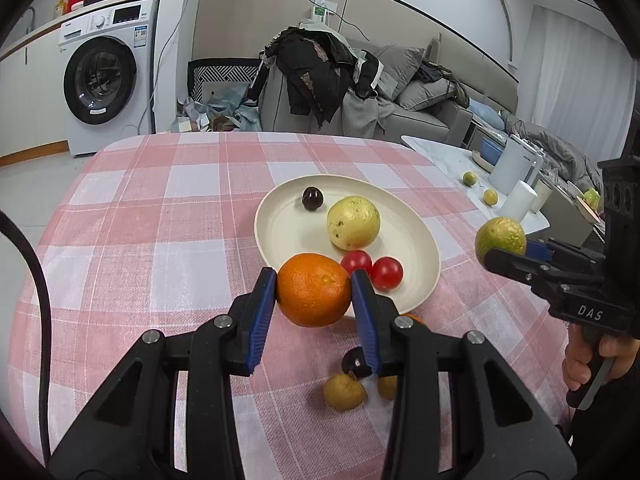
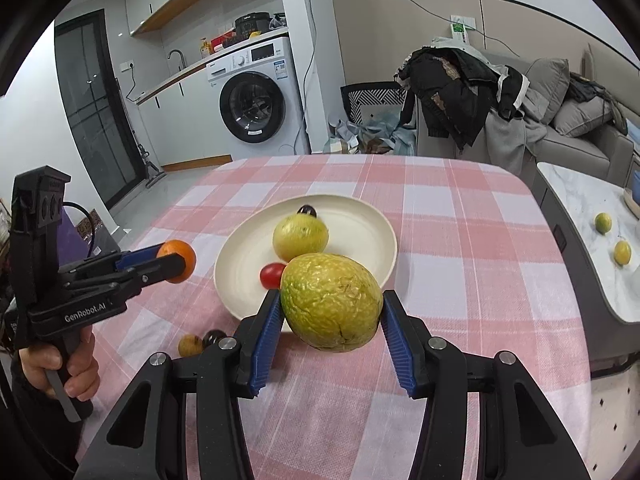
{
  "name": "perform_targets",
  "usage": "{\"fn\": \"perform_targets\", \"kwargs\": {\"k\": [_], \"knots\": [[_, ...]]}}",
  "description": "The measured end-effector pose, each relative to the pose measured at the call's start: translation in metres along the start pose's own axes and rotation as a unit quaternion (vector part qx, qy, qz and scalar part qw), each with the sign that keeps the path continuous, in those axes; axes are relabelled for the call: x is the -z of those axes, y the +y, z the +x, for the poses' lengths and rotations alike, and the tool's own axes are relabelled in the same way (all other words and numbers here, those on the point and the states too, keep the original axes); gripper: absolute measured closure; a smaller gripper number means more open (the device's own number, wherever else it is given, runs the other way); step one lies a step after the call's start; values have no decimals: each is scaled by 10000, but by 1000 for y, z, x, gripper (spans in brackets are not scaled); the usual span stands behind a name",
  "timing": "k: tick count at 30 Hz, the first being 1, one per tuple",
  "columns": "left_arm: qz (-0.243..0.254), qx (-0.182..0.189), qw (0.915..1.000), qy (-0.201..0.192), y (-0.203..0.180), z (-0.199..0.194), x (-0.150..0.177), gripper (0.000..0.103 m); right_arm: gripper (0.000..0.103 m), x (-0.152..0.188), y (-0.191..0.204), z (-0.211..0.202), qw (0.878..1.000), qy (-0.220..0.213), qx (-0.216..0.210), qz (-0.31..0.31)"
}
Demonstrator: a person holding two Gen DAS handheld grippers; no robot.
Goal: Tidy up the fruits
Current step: 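Carry the guava onto the plate and open the right tool while the left tool places its orange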
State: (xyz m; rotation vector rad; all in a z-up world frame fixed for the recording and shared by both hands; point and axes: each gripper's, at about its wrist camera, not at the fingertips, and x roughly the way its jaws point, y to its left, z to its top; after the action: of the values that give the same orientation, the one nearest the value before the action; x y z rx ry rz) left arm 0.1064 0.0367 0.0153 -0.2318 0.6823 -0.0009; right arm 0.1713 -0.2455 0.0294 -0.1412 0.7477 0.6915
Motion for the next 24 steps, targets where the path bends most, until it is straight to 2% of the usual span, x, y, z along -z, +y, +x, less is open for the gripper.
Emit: {"fn": "perform_targets", "kwargs": {"k": [7,16,24], "knots": [[68,-124,9999,13,1,15,-12,68,52,-15,-2,10,9999,-112,-1,31],[21,-111,9999,23,6,37,-24,68,52,-26,-17,41,9993,13,-118,355],[65,-142,9998,116,5,65,-26,68,52,-22,-24,68,9983,141,-171,540]]}}
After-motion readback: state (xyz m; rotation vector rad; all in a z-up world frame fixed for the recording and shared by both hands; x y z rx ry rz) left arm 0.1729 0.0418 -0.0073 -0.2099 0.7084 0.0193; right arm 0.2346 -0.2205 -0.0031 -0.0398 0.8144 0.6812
